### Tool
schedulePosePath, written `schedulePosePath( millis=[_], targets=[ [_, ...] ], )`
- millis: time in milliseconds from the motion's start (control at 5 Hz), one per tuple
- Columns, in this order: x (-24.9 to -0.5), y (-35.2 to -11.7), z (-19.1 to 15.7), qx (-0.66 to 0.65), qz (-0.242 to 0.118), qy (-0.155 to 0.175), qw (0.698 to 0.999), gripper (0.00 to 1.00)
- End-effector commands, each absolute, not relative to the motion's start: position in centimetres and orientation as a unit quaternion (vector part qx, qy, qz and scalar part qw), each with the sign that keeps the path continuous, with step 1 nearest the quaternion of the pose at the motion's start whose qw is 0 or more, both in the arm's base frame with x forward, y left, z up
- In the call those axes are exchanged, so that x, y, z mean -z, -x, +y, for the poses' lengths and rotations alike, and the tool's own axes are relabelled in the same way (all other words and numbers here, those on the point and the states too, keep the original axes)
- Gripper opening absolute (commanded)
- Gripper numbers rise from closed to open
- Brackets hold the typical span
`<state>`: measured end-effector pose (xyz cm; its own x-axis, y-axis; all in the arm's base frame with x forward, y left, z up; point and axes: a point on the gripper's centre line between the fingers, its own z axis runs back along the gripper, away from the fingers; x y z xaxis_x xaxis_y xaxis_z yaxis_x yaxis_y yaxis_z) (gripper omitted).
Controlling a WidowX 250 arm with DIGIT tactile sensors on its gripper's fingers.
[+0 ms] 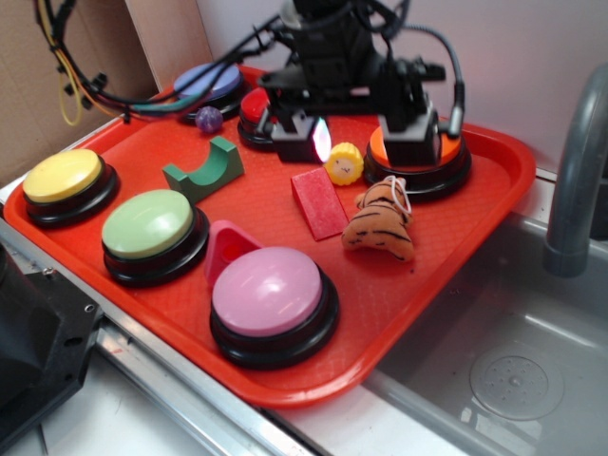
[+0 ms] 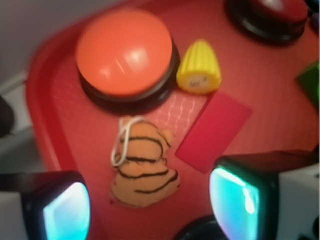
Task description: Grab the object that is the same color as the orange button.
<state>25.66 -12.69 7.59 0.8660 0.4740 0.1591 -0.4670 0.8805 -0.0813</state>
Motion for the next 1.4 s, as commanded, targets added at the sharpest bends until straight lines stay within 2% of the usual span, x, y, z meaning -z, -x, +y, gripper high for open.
schedulePosePath(
  millis=[0, 400, 800, 1000, 1200],
  targets=[
    [-6.0, -26.8, -12.7, -0.245, -0.083, 0.039, 0.965, 1.0],
    [-4.8, -26.9, -12.5, -0.229, -0.095, 0.04, 0.968, 1.0],
    [-3.7, -26.8, -12.2, -0.251, -0.085, 0.047, 0.963, 0.07],
    [-3.2, -26.9, -12.1, -0.258, -0.076, 0.042, 0.962, 0.0],
    [-3.3, -26.9, -12.1, -0.254, -0.075, 0.041, 0.963, 0.0]
  ],
)
